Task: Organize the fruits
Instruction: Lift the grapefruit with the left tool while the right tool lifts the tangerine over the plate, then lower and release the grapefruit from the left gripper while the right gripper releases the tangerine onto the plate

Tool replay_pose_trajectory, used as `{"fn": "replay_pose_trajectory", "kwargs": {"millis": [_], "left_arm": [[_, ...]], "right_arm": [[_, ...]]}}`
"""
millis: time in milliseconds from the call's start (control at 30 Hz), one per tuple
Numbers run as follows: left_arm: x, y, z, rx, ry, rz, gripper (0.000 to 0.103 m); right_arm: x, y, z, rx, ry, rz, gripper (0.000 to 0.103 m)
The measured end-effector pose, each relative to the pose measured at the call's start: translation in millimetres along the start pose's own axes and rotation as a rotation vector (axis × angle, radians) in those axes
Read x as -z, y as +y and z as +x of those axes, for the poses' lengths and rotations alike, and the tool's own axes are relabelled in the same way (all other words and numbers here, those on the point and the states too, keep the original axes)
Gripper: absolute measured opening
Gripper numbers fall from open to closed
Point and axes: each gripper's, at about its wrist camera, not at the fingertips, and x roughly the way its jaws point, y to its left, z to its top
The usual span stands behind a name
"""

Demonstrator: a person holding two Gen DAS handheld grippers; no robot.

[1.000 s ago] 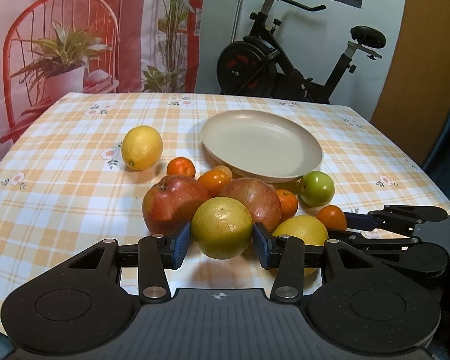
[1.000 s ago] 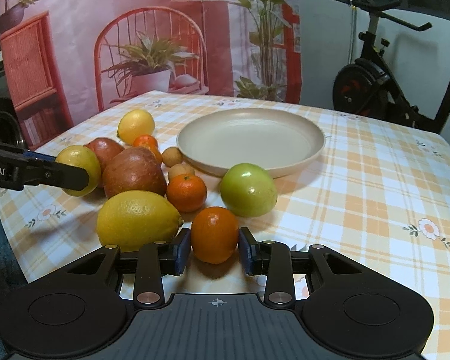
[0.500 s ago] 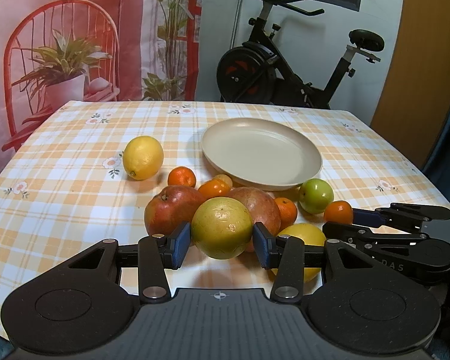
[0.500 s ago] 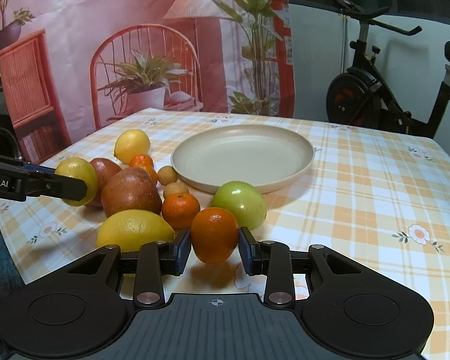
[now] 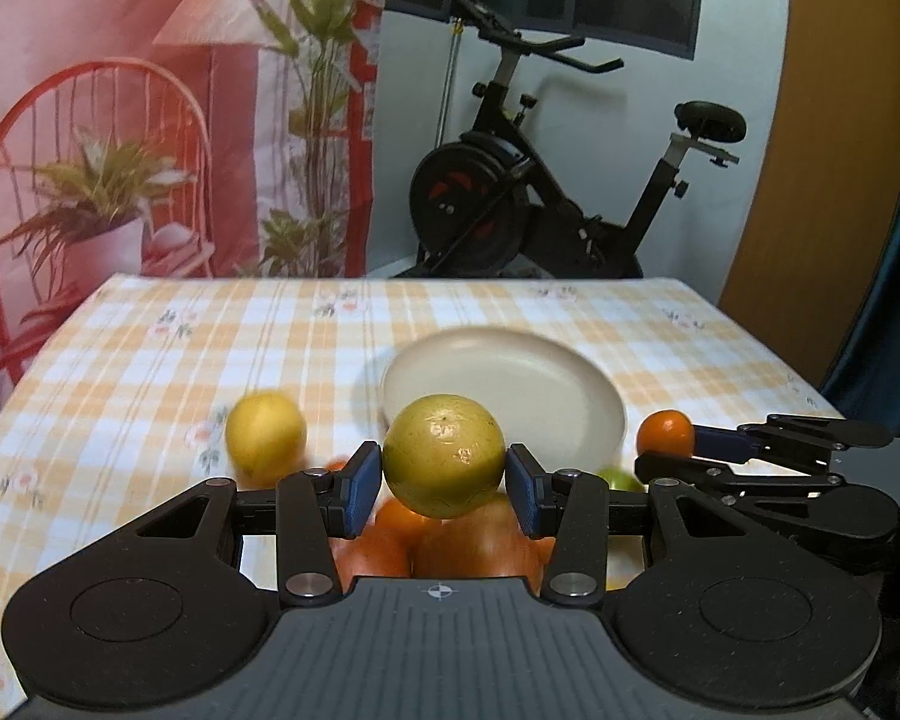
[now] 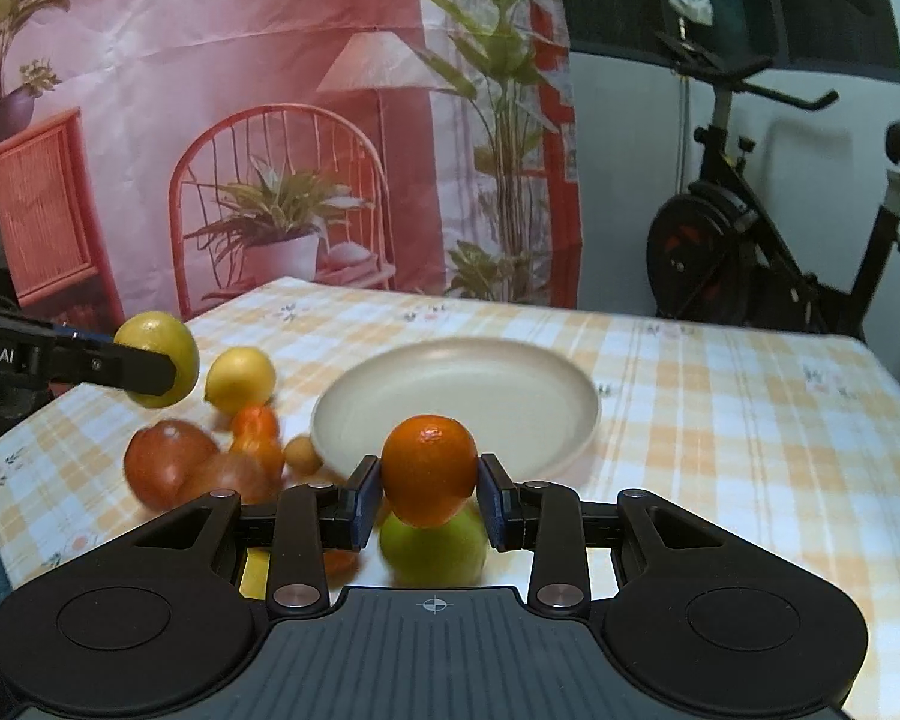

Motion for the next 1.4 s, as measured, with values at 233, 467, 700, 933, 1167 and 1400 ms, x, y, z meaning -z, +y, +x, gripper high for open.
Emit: {"fn": "replay_pose_trajectory", "kwargs": {"millis": [233, 467, 700, 933, 1167, 1400], "left_arm": [[-28.9, 1.5, 33.3, -0.005, -0.004, 0.032, 0.048], [-54.2, 10.4, 88.4, 0.0, 0.07, 0.019, 0.048], [-62.7, 13.3, 146.5, 0.006, 0.179, 0.066, 0.048], [-66.2, 16.9, 187.1, 0.046, 0.288, 0.052, 0.048], [-65.4, 15.3, 210.5, 0.058, 0.354, 0.06, 0.048], [-69.4, 19.2, 217.6, 0.066, 0.361, 0.038, 0.048]], "right_arm": [[-29.4, -15.5, 32.5, 0.0, 0.006, -0.064, 0.032], [-46.6, -38.7, 80.4, 0.023, 0.059, -0.078, 0.032], [-55.4, -63.7, 133.6, 0.036, 0.148, -0.041, 0.032], [-63.0, -74.6, 164.8, 0.019, 0.214, -0.05, 0.032], [-64.7, -80.1, 179.9, 0.004, 0.255, -0.044, 0.032], [-65.6, -77.6, 183.6, 0.0, 0.262, -0.046, 0.034]]}}
